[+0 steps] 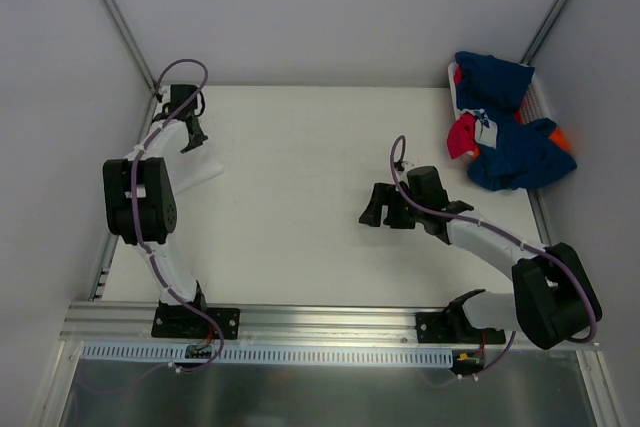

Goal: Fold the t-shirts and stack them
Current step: Put the neatly folded tshirt into the corner of the board with the left arm

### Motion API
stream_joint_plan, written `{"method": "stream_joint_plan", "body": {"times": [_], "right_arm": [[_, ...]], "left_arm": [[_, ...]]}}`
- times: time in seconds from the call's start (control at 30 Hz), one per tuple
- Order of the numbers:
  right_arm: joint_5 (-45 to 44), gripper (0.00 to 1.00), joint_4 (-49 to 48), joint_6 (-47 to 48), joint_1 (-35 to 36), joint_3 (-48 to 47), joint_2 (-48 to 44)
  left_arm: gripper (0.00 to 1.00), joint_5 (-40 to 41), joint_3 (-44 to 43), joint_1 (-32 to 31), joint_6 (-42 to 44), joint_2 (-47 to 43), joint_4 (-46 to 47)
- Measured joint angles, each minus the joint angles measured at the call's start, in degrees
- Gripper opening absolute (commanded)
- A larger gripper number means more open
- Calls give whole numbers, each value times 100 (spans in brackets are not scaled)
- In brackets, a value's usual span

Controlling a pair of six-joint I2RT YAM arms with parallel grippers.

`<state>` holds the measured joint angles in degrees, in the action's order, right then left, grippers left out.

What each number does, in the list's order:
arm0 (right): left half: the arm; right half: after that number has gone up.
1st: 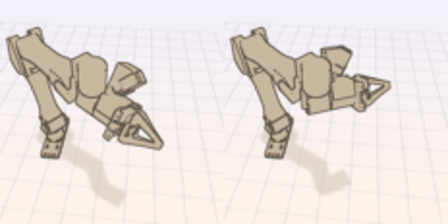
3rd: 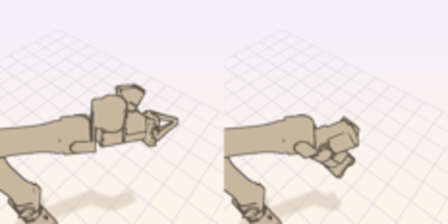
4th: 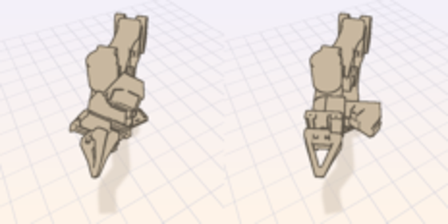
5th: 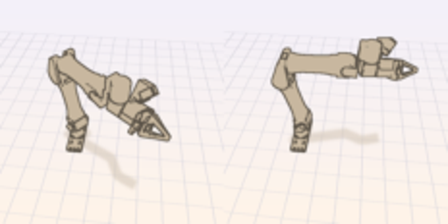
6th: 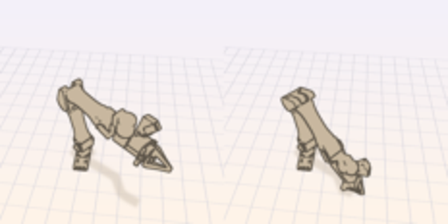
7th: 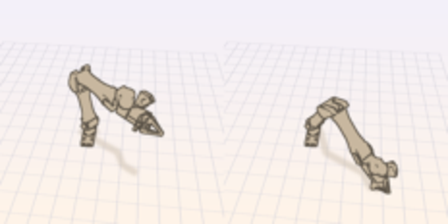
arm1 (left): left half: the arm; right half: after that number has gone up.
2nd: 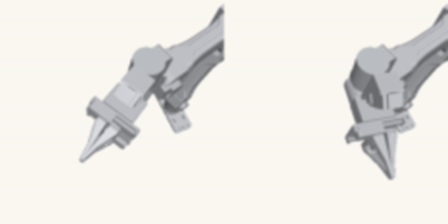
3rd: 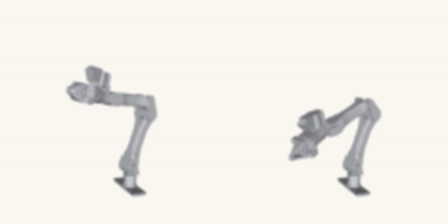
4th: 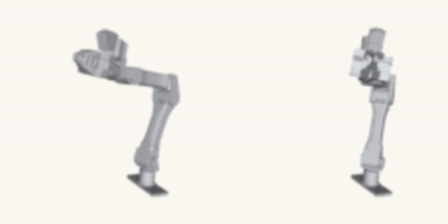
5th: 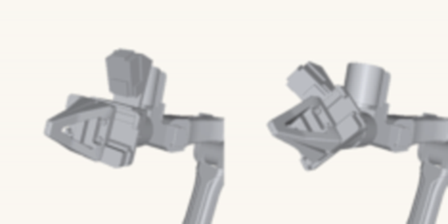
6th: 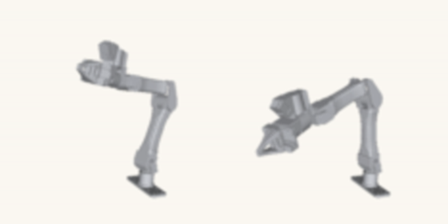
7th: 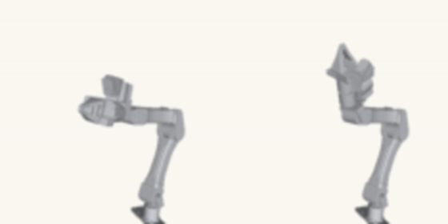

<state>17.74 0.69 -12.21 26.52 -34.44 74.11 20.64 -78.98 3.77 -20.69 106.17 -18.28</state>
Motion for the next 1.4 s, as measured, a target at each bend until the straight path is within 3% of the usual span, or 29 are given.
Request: {"method": "stream_joint_plan", "body": {"times": [0.37, 0.9, 1.27, 1.4], "right_arm": [[-83, 85, 144, -7, 4, 157, -446], [-85, 85, 138, -138, 116, 367, -1036], [-245, 86, 356, -125, 118, 529, -1532], [-361, 86, 470, -103, 118, 509, -1528]], "left_arm": [[0, -1182, -468, 2, -129, 1001, -157], [0, -763, 949, 87, -402, -48, -518], [0, -640, 994, 234, -428, -179, -649], [31, -584, 1051, 212, -457, -461, -658]]}}
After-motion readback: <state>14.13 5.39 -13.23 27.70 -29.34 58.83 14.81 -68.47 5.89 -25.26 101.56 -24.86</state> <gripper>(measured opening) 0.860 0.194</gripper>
